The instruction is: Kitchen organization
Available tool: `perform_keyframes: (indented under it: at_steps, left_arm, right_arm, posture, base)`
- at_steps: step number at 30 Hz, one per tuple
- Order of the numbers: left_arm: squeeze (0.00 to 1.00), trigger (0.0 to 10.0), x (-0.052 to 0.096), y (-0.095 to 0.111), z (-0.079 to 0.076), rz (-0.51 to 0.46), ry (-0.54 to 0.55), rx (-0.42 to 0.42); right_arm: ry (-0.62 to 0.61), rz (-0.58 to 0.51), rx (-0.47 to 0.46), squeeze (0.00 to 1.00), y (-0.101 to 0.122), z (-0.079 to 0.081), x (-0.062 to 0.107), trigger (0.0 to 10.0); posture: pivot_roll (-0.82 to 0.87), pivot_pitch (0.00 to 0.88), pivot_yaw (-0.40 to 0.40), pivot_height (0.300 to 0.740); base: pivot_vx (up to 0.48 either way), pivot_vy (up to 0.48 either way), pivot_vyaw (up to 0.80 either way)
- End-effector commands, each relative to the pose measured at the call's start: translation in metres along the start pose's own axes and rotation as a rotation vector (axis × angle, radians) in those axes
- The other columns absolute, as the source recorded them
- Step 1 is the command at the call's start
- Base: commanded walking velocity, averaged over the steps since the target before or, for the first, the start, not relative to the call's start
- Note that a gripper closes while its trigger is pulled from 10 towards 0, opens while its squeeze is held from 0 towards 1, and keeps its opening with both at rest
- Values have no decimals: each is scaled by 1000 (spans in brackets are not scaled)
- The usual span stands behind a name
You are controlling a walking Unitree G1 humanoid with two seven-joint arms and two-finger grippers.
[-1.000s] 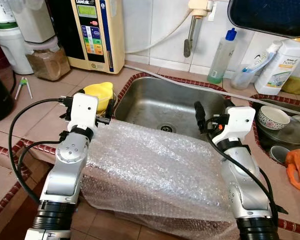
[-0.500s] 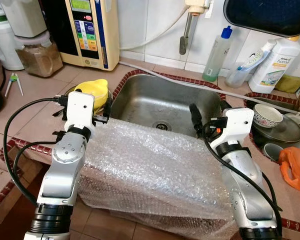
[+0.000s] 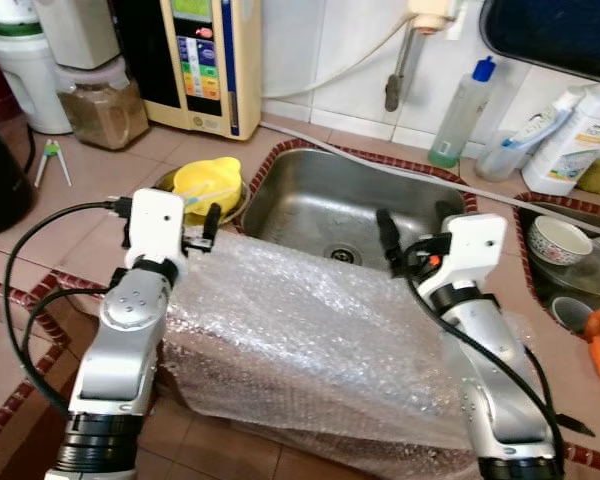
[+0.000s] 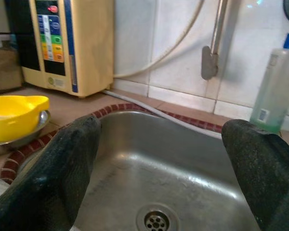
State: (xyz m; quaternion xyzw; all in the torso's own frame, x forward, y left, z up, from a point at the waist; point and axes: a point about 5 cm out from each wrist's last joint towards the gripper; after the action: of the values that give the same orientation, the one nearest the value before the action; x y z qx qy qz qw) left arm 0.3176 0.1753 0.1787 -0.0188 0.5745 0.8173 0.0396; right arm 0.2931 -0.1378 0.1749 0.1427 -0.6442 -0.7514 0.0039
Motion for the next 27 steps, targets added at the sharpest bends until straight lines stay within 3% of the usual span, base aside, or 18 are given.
perform_keyframes:
  at_steps: [1, 5, 16, 27]
  left_arm:
    - [0, 10000, 2, 3, -7, -6, -27, 4]
    - [0, 10000, 2, 4, -8, -7, -32, 4]
    - [0, 10000, 0, 7, -10, -19, -40, -15]
    - [0, 10000, 1, 13, -21, -60, -99, 19]
  right_arm:
    - [-18, -9, 11, 0, 4, -6, 3, 10000]
    - [-25, -9, 12, 0, 4, -6, 3, 10000]
    - [-35, -14, 20, 0, 6, -10, 2, 10000]
    - [-44, -21, 24, 0, 7, -12, 1, 10000]
  posture:
    - [91, 81, -50, 740]
    - [91, 80, -44, 740]
    - [89, 73, -42, 740]
    - [87, 72, -40, 740]
  base:
    - [0, 345, 0]
    - [0, 297, 0]
    - [0, 0, 0]
    - [0, 0, 0]
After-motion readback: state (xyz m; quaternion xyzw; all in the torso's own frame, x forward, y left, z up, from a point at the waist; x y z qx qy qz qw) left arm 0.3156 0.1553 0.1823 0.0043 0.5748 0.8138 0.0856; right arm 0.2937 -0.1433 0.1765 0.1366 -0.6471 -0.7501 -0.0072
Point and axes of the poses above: a point about 5 cm out from each wrist's last joint towards the gripper, its own x axis pointing back from the gripper into the wrist, its own y axis along the axis of the wrist's last joint, z = x × y, and after that the axes turned 8 degrees about -x, right-handed
